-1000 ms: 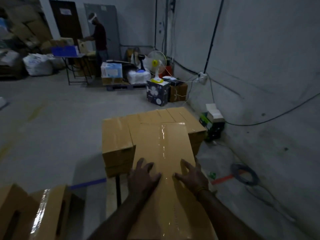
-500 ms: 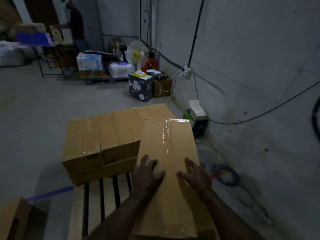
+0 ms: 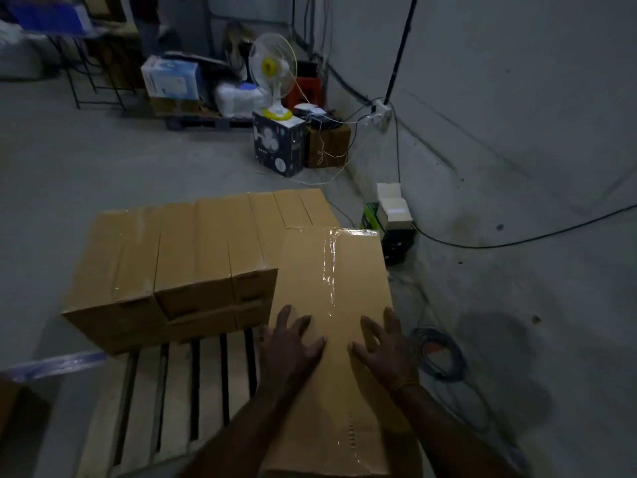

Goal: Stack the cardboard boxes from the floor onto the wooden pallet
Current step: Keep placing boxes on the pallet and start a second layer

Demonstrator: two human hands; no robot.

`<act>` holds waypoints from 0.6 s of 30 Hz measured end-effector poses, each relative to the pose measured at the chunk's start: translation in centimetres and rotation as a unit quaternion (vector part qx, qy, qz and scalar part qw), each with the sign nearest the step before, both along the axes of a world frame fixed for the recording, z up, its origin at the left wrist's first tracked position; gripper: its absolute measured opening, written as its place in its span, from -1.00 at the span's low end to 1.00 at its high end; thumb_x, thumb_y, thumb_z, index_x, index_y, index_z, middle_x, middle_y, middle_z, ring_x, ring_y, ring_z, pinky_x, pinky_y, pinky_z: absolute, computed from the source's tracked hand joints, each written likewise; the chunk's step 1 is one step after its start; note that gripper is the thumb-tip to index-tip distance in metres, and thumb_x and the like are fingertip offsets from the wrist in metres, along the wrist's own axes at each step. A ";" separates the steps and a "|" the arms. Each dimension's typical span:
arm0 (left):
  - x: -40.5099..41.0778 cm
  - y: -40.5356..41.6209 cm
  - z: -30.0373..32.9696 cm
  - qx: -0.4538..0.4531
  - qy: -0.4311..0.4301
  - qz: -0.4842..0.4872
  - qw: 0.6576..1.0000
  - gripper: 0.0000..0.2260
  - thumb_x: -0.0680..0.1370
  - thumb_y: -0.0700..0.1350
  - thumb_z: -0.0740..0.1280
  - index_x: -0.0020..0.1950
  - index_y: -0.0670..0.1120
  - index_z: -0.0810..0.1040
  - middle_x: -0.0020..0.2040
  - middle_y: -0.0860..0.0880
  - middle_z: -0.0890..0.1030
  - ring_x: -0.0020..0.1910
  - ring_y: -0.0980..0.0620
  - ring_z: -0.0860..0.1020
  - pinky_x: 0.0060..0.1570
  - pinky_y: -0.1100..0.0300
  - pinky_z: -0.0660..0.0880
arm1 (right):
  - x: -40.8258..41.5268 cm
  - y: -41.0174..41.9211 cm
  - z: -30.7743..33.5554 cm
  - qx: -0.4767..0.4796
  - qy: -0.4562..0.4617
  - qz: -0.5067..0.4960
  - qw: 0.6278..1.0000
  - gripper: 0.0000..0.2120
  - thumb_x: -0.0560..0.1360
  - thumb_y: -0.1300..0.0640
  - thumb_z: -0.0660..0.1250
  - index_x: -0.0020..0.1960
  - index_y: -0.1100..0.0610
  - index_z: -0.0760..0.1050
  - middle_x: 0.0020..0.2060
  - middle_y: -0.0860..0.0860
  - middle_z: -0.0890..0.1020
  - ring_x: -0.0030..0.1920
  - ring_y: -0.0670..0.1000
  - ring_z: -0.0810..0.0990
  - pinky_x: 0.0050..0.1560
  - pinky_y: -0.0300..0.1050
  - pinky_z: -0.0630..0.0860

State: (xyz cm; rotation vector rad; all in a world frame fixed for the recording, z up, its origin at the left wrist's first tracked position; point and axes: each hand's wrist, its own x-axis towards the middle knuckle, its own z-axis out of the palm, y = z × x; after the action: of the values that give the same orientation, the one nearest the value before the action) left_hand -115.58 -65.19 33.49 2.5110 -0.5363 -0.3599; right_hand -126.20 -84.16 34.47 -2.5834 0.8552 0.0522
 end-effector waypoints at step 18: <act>0.7 -23.2 -24.3 0.140 0.113 0.143 0.973 -0.34 0.40 0.54 0.11 0.48 0.40 0.20 0.60 0.21 -0.09 0.55 -0.15 0.06 0.48 -0.17 0.12 | 5.2 -24.6 -25.2 0.113 0.109 0.105 0.982 -0.32 0.47 -0.42 0.21 0.53 -0.36 0.08 0.59 -0.20 -0.20 0.56 0.04 0.09 0.39 0.06 0.38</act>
State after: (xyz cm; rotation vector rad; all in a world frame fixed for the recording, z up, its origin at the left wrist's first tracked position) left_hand -114.90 -88.39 9.15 2.7156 -0.0314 -0.6360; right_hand -121.04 -108.72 9.28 -2.4688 0.6057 0.4737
